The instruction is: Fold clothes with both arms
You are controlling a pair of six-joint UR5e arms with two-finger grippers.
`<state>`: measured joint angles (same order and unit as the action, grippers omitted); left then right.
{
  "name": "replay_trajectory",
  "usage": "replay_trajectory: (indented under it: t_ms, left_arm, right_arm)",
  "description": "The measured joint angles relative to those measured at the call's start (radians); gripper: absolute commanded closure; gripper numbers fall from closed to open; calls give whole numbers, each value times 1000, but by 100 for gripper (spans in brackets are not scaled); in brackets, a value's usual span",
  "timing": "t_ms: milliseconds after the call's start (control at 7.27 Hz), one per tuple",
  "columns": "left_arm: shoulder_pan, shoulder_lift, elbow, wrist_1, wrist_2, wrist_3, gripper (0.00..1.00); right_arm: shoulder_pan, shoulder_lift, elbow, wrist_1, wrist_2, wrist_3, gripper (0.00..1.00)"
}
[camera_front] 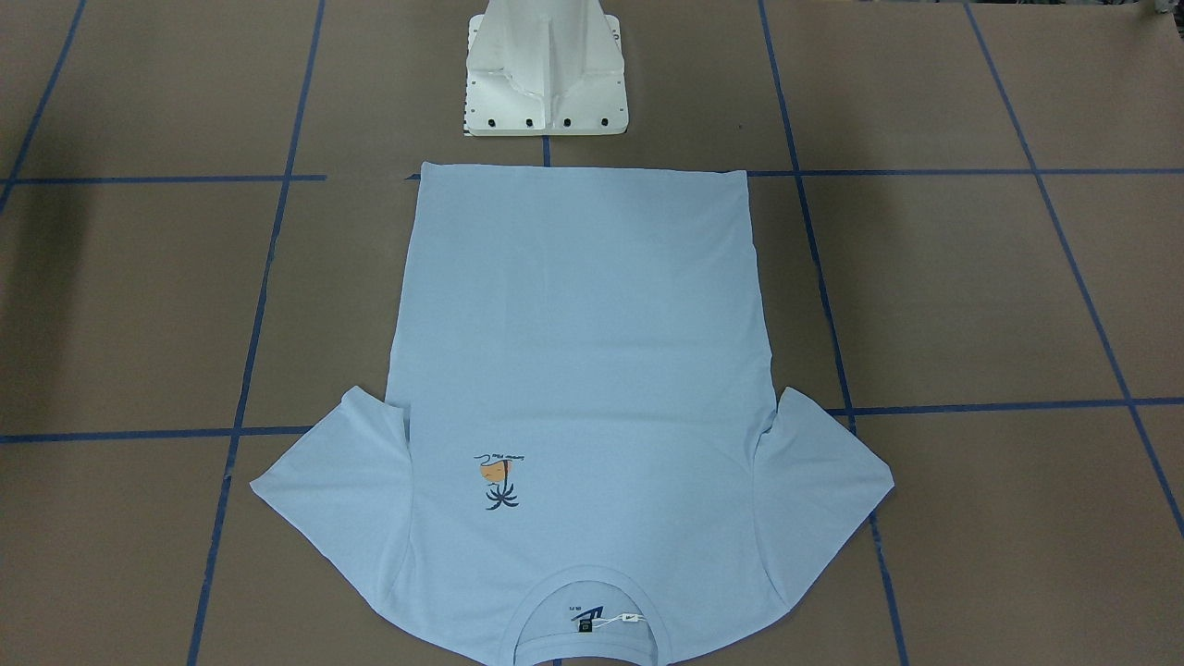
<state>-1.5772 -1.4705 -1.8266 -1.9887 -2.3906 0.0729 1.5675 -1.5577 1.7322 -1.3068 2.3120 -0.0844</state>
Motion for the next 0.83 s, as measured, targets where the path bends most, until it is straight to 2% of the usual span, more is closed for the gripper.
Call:
replay_trajectory:
  t_ms: [138, 413, 550, 688, 825]
  left_arm:
    - [0, -14, 27, -54, -1, -9, 0]
    - [0, -25, 42, -89, -3, -31, 0]
    - [0, -26, 43, -96, -3, -35, 0]
    - [0, -26, 42, -99, -4, -36, 0]
    - [0, -27, 41, -100, -4, -37, 0]
  right_arm:
    - [-19, 43, -22, 0, 0, 51, 0]
    - [-130, 128, -38, 19, -9, 305, 0]
    - [-202, 164, -58, 90, -28, 458, 0]
    - [-276, 193, -110, 225, -66, 625, 2]
    - [-359, 226, -179, 375, -132, 793, 10]
